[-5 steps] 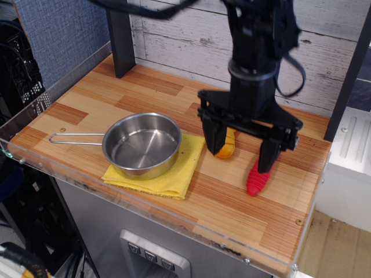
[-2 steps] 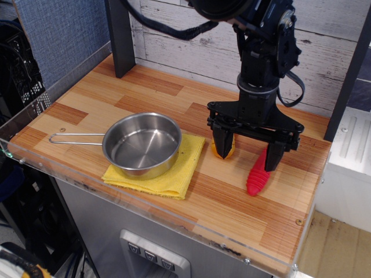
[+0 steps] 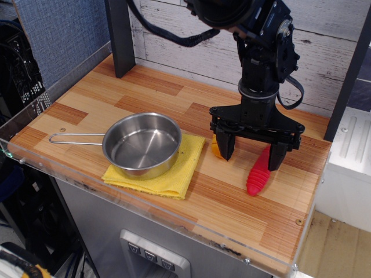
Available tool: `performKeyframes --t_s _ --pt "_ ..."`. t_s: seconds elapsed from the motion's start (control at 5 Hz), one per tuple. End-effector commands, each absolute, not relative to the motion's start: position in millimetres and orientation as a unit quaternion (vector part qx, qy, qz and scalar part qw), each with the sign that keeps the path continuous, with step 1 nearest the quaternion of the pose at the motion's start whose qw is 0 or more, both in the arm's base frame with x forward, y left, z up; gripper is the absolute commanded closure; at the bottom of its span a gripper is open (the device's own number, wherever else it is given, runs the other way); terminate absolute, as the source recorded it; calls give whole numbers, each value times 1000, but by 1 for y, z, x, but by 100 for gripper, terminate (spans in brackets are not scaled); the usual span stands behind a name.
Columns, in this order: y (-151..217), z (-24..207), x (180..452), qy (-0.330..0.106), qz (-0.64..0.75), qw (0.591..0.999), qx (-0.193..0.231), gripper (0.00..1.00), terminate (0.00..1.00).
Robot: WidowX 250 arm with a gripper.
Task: Place the red fork above and to the right of the silver pot.
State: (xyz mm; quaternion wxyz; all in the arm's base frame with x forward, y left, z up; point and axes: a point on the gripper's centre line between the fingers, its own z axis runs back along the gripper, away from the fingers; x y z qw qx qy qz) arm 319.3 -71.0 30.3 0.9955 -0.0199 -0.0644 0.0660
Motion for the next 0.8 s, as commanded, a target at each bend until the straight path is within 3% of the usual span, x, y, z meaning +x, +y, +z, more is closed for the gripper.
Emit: performKeyframes --t_s 0.0,0.4,0.6 --pt "-74 27 323 -83 77 993 -32 0 0" --pt "-74 6 324 -68 78 994 -18 0 0" --pt "-74 3 324 -69 80 994 -14 100 0"
